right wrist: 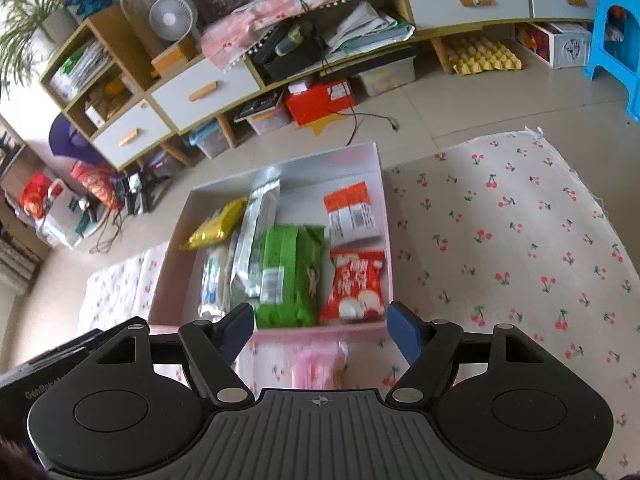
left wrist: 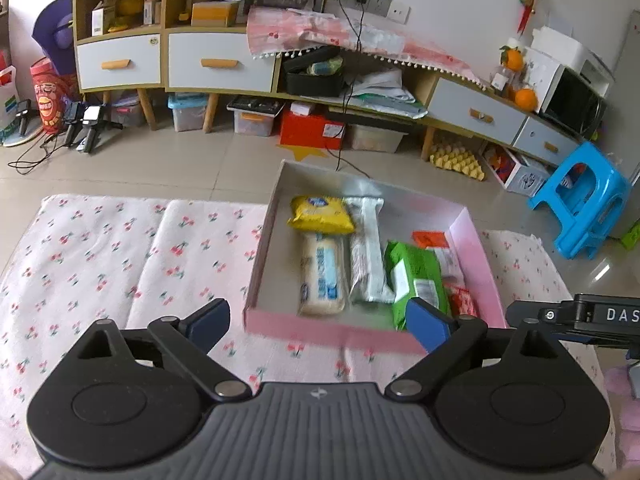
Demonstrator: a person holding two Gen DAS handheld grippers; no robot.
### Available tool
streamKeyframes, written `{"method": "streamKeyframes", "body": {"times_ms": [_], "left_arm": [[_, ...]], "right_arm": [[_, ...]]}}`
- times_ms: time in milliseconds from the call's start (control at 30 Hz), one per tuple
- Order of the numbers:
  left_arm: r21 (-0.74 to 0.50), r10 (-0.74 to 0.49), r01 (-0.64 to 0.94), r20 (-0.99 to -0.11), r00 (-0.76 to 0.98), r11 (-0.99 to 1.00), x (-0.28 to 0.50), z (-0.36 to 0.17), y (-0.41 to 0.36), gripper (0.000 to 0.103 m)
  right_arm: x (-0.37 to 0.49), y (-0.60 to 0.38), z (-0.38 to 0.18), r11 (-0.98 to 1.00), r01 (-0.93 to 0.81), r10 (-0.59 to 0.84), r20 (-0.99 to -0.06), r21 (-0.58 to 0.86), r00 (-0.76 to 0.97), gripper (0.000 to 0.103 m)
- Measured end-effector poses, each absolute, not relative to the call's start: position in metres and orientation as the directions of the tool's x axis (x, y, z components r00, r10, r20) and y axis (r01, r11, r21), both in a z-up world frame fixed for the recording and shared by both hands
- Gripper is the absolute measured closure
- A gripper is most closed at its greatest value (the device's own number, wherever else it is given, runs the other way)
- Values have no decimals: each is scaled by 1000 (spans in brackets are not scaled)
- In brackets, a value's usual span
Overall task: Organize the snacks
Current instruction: 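Withdraw both tools from the box back toward the snack pile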
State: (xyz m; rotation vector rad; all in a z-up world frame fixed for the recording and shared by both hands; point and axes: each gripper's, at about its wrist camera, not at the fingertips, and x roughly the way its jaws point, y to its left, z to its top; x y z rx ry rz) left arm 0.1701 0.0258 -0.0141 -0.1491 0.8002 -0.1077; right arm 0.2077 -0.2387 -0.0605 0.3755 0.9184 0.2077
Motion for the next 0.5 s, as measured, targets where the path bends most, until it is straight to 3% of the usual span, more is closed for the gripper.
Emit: {"method": "streamKeyframes", "body": {"times_ms": [500], "left_arm": [[-179, -103, -58, -768, 632, 982, 120, -21, 47, 2]], "right_arm": [[146, -221, -51, 938, -90, 327, -762, 336, 559, 21]]}}
